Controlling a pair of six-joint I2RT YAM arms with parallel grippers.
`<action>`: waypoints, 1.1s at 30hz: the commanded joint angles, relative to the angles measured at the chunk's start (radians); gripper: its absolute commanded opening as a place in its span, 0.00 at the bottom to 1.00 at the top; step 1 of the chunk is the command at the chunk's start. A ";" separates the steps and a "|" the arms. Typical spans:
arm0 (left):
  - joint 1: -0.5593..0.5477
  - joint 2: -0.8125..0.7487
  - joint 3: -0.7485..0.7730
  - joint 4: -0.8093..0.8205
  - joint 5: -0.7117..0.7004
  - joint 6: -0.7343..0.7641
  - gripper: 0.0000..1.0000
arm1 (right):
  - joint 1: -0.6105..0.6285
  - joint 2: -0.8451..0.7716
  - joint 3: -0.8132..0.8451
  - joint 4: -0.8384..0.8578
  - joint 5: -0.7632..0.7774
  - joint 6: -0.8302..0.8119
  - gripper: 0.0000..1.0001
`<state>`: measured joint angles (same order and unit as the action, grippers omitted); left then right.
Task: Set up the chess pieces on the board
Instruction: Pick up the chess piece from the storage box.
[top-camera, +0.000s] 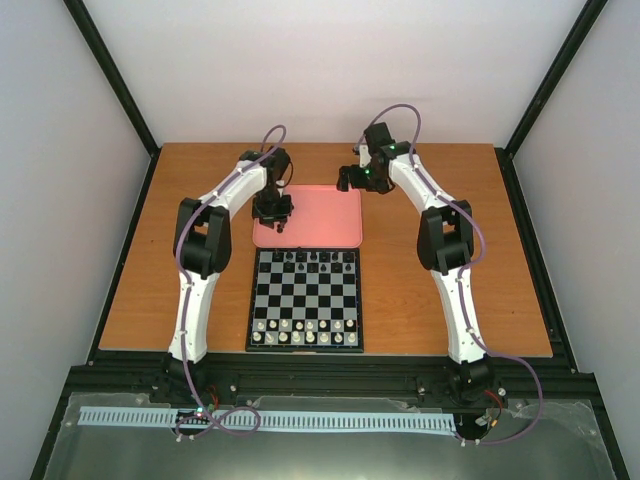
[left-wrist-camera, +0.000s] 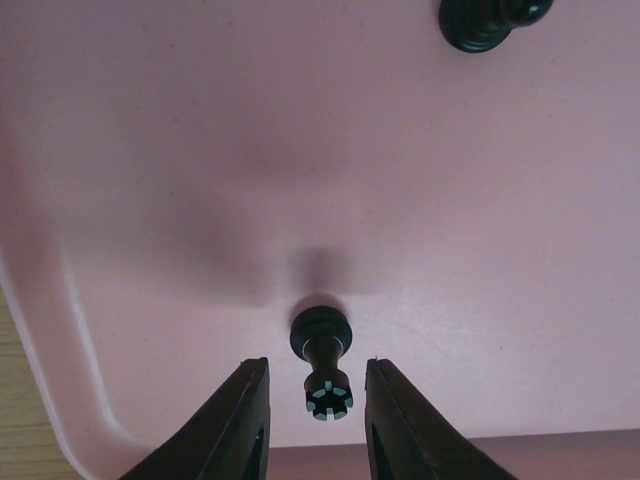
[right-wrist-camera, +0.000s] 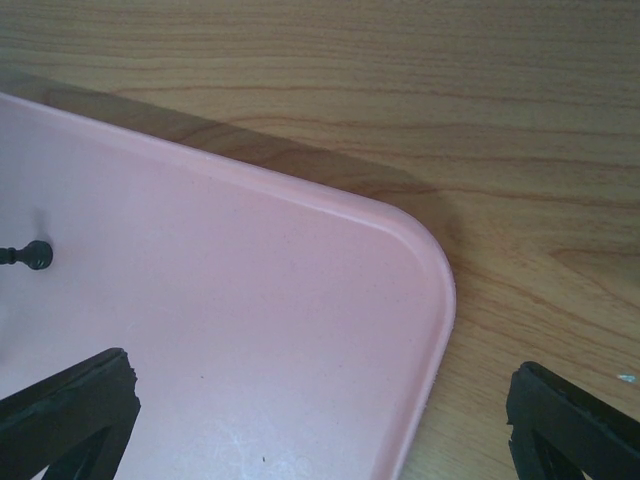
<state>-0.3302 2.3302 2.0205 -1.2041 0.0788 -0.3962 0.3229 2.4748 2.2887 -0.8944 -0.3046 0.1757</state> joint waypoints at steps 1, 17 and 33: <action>0.008 0.020 0.038 -0.009 0.002 0.018 0.28 | -0.005 0.016 0.037 0.000 -0.009 -0.006 1.00; 0.011 0.058 0.076 -0.014 0.009 0.023 0.12 | -0.015 0.020 0.043 0.000 -0.012 -0.004 1.00; 0.020 -0.161 -0.038 -0.089 -0.079 0.011 0.08 | -0.016 0.023 0.041 -0.002 -0.027 0.001 1.00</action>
<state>-0.3233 2.3173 2.0556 -1.2556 0.0399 -0.3771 0.3145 2.4752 2.2997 -0.8940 -0.3195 0.1761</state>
